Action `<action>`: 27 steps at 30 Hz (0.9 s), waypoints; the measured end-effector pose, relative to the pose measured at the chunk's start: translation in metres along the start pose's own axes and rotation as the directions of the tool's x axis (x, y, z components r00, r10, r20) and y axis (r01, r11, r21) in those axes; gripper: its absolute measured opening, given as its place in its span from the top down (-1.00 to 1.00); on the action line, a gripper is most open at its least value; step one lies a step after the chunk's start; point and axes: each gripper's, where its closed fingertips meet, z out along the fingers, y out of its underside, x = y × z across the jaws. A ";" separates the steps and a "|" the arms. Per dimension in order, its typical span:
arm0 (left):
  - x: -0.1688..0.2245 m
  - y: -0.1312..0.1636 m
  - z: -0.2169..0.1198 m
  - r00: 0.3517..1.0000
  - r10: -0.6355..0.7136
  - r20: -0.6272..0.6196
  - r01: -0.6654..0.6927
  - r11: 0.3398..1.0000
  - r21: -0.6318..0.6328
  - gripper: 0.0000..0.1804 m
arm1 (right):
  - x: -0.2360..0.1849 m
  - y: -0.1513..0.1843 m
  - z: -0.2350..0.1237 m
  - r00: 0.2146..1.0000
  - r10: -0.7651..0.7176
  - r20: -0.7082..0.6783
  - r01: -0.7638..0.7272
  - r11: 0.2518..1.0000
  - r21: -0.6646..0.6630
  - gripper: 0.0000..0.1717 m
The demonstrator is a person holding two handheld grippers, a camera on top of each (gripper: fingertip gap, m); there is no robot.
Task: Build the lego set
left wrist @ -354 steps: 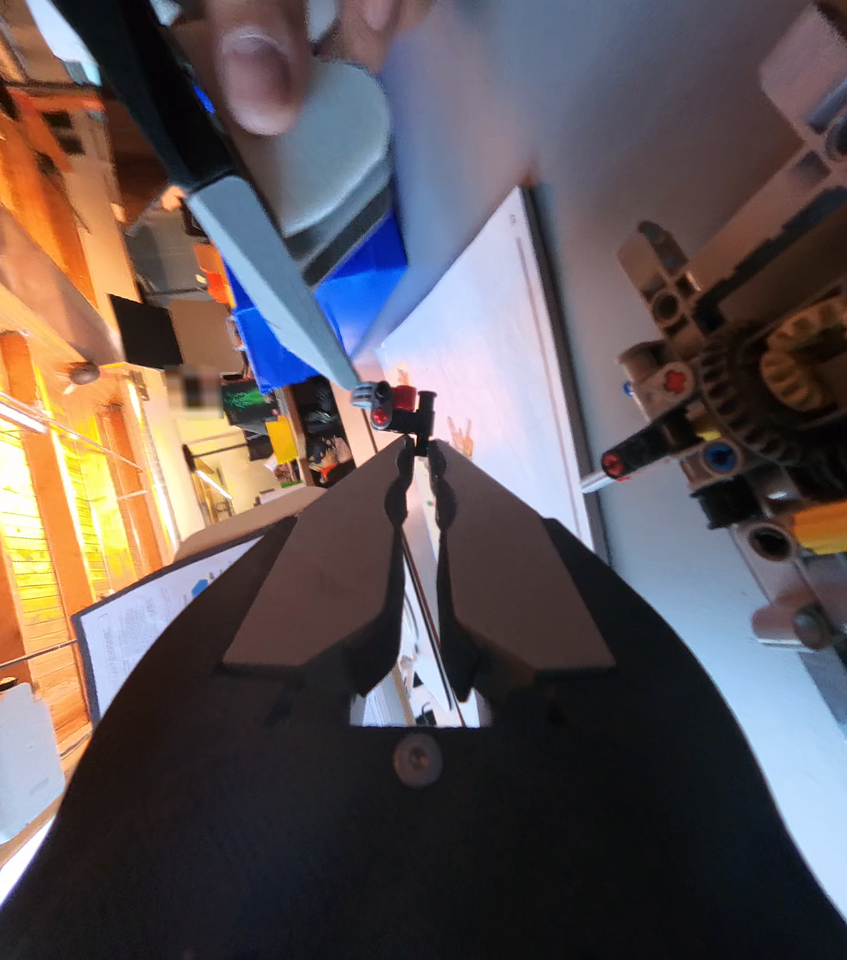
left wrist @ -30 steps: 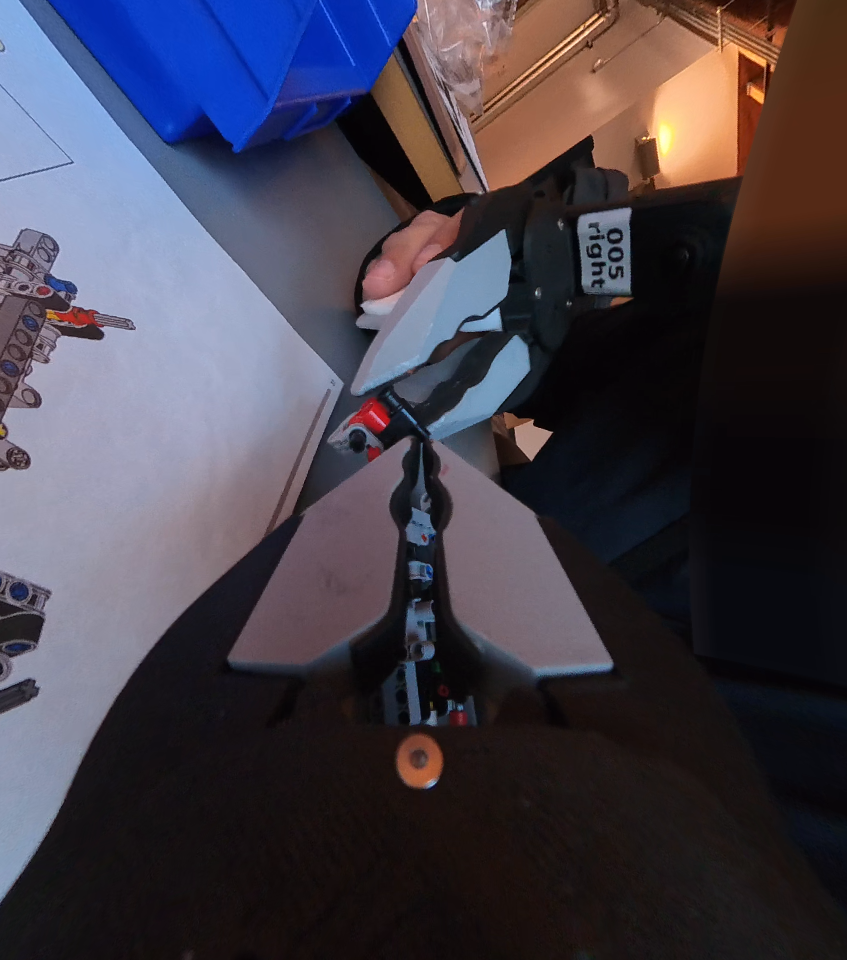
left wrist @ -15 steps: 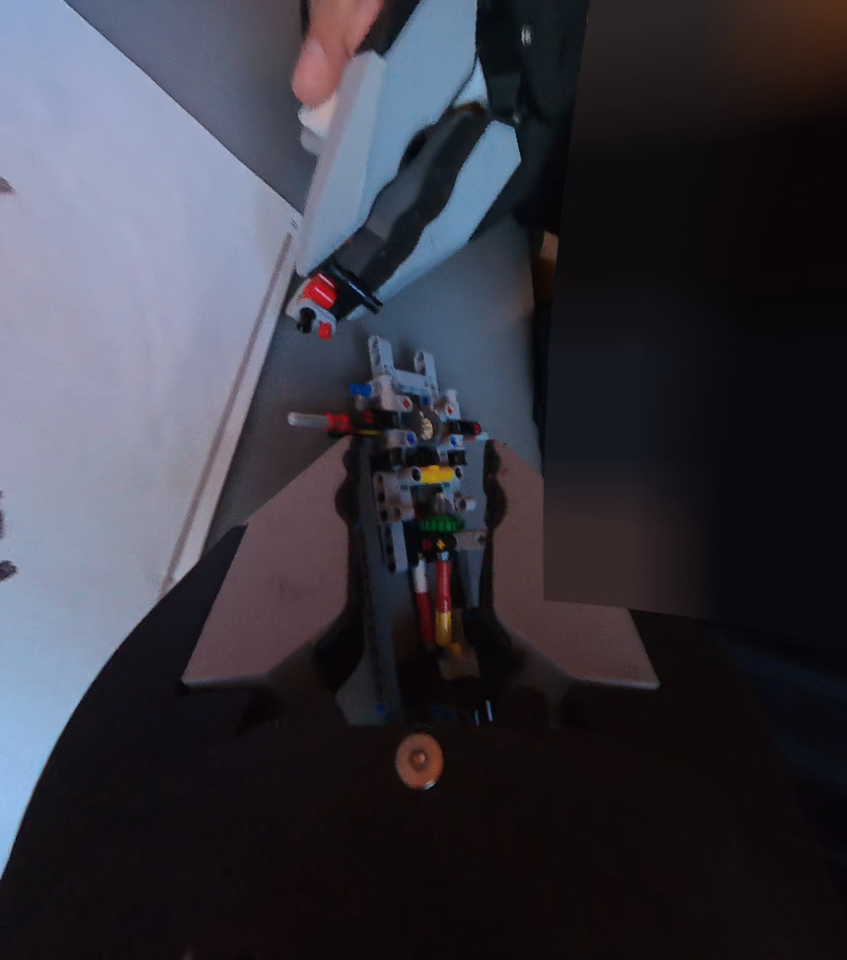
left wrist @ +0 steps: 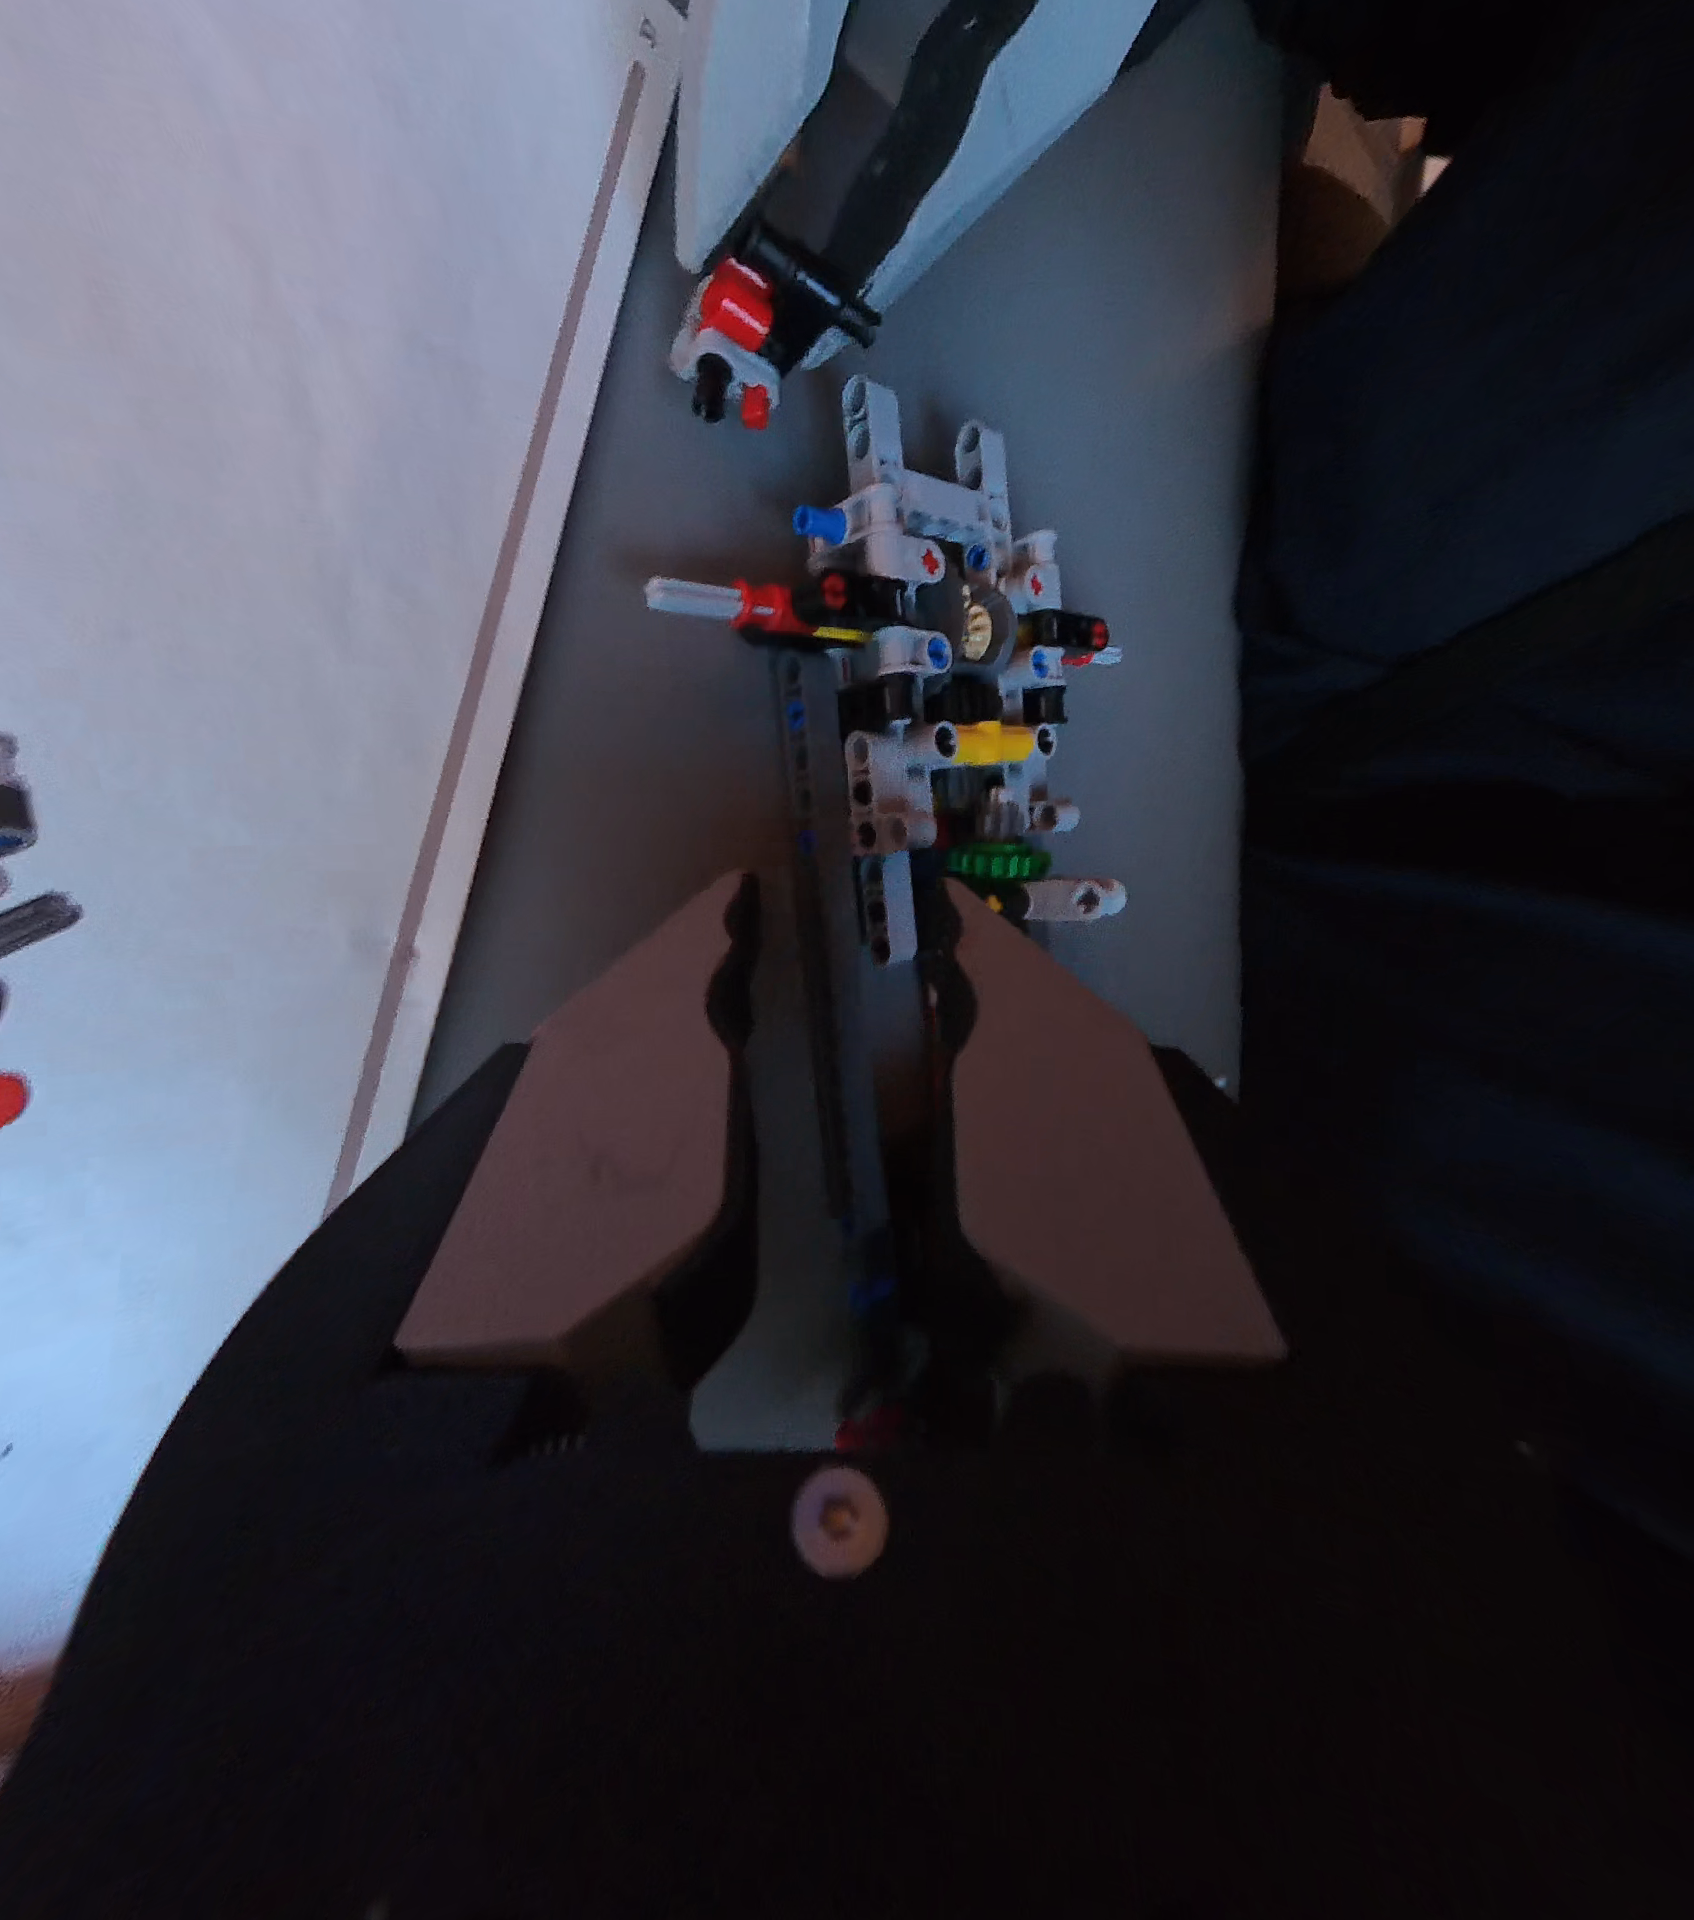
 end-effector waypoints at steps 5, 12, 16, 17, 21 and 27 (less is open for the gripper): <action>0.008 0.011 0.002 0.998 -0.004 -0.055 0.001 0.999 -0.050 0.67 | -0.001 0.000 0.000 0.999 0.030 0.023 -0.030 1.000 0.001 0.82; 0.004 0.022 -0.010 0.995 0.086 0.049 -0.081 0.991 -0.105 0.58 | -0.001 0.000 0.000 1.000 0.016 0.011 -0.016 1.000 0.002 0.82; 0.005 0.026 -0.011 0.995 0.085 0.052 -0.078 0.989 -0.123 0.54 | -0.001 0.000 0.000 1.000 0.019 0.013 -0.019 1.000 0.002 0.82; 0.006 0.028 -0.009 0.995 0.087 0.044 -0.081 0.988 -0.135 0.58 | -0.001 0.000 0.000 1.000 0.020 0.014 -0.020 1.000 0.002 0.82; 0.009 0.028 -0.004 0.995 0.097 0.021 -0.092 0.985 -0.147 0.66 | -0.001 0.000 0.000 1.000 0.017 0.013 -0.017 1.000 0.002 0.82; 0.003 0.025 0.002 0.991 0.125 0.052 -0.116 0.981 -0.156 0.87 | -0.003 0.002 0.002 1.000 0.007 0.018 -0.007 1.000 -0.016 0.84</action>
